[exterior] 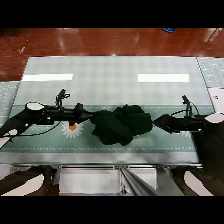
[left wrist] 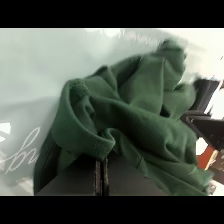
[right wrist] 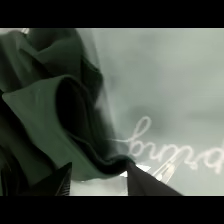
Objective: Fold the shirts.
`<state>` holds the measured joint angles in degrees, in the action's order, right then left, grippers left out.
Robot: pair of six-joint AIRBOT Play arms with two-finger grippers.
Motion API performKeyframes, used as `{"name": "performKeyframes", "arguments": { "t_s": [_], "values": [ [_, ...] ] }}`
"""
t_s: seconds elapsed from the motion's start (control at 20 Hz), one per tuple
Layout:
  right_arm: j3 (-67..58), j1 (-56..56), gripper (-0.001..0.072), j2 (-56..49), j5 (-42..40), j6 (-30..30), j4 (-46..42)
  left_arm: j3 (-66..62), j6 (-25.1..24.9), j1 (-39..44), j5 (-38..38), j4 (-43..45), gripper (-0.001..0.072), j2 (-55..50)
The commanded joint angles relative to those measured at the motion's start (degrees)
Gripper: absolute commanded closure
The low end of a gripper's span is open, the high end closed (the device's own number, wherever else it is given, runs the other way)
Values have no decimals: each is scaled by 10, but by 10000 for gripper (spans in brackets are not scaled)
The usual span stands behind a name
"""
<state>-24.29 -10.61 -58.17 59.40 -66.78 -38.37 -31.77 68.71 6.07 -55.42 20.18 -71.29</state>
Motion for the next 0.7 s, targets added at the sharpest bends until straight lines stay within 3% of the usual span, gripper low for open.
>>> {"name": "performKeyframes", "arguments": {
  "t_s": [0.0, 0.2, 0.25, 0.35, 0.5, 0.65],
  "values": [
    [-11, 68, 306, -41, -48, 5, 23, -2, -1, 5, -8, 19, 691, 0],
    [-42, 118, 306, -108, -74, -7, 24, -2, -1, 5, -19, 20, 692, 0],
    [-52, 129, 353, -121, -71, -6, 27, -2, -1, 5, -19, 20, 691, 0],
    [-75, 151, 673, -130, -56, 13, 28, -2, -1, 5, -19, 19, 691, 0],
    [-150, 151, 675, -95, -23, 3, 17, -44, -1, -35, -59, 18, 691, 7],
    [-303, 114, 675, -35, 12, -46, -39, -169, 3, -123, -109, 10, 692, 47]
  ]
}}
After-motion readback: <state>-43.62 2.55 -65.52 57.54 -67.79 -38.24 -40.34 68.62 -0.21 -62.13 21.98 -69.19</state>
